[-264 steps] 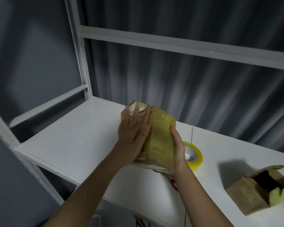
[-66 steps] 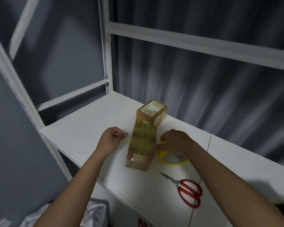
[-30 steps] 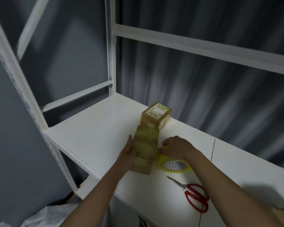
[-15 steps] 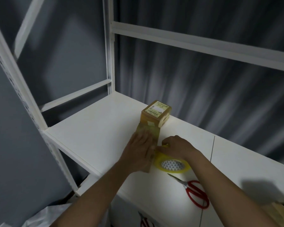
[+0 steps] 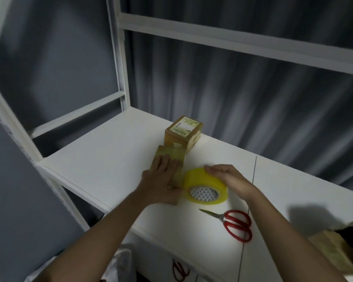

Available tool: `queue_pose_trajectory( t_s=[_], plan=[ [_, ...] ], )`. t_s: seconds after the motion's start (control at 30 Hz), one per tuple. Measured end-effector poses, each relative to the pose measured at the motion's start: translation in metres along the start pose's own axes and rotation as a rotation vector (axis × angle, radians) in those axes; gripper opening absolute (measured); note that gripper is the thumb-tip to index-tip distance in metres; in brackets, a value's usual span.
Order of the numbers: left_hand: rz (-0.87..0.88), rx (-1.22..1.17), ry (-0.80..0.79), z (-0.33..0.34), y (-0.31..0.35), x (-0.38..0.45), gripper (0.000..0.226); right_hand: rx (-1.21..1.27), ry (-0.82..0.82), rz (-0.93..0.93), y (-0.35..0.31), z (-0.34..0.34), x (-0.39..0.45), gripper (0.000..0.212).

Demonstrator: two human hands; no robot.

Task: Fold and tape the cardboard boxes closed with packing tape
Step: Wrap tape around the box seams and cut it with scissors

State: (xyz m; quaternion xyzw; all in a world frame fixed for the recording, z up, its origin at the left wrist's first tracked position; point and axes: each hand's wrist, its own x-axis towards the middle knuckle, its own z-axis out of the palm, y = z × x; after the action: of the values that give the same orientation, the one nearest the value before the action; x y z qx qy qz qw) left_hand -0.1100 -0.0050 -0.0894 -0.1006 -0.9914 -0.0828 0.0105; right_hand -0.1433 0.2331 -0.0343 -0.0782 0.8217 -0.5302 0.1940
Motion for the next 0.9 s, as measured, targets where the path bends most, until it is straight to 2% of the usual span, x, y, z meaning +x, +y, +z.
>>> queue_pose_trajectory(
  t_s=[0.07,0.17,0.27,0.33,0.37,0.43,0.47,0.5,0.57,0.63,0.73,0.9],
  plan=[
    [-0.078,-0.178,-0.023,-0.007,0.001,-0.003,0.112,0.037,0.002,-0.075,-0.018,-0.004,0.004,0.024],
    [-0.285,-0.565,0.064,-0.001,0.006,-0.012,0.110,-0.112,-0.019,-0.202,-0.053,-0.002,0.017,0.005],
    [-0.381,-0.926,0.191,0.011,0.008,-0.016,0.108,-0.279,0.000,-0.273,-0.085,0.010,0.033,0.012],
    [-0.416,-1.061,0.185,0.008,0.007,-0.019,0.109,-0.391,-0.012,-0.274,-0.098,0.021,0.041,0.021],
    [-0.427,-1.094,0.162,0.008,0.004,-0.022,0.110,-0.471,-0.035,-0.261,-0.105,0.027,0.044,0.033],
    [-0.442,-1.074,0.119,0.007,-0.006,-0.029,0.114,-0.614,-0.083,-0.190,-0.113,0.042,0.047,0.066],
    [-0.439,-0.996,0.098,0.007,-0.014,-0.032,0.113,-0.642,-0.095,-0.161,-0.116,0.050,0.049,0.076],
    [-0.418,-0.861,0.069,0.007,-0.023,-0.034,0.113,-0.642,-0.109,-0.149,-0.118,0.057,0.051,0.078],
    [-0.309,-0.594,0.051,0.005,-0.040,-0.035,0.106,-0.642,-0.134,-0.165,-0.120,0.070,0.052,0.068],
    [-0.200,-0.596,0.082,0.003,-0.051,-0.036,0.096,-0.680,-0.152,-0.201,-0.121,0.076,0.053,0.055],
    [-0.079,-0.582,0.207,0.010,-0.059,-0.037,0.097,-0.720,-0.178,-0.212,-0.122,0.077,0.053,0.046],
    [-0.031,-0.497,0.342,0.023,-0.058,-0.044,0.098,-0.847,-0.167,-0.205,-0.122,0.080,0.051,0.067]
  ],
)
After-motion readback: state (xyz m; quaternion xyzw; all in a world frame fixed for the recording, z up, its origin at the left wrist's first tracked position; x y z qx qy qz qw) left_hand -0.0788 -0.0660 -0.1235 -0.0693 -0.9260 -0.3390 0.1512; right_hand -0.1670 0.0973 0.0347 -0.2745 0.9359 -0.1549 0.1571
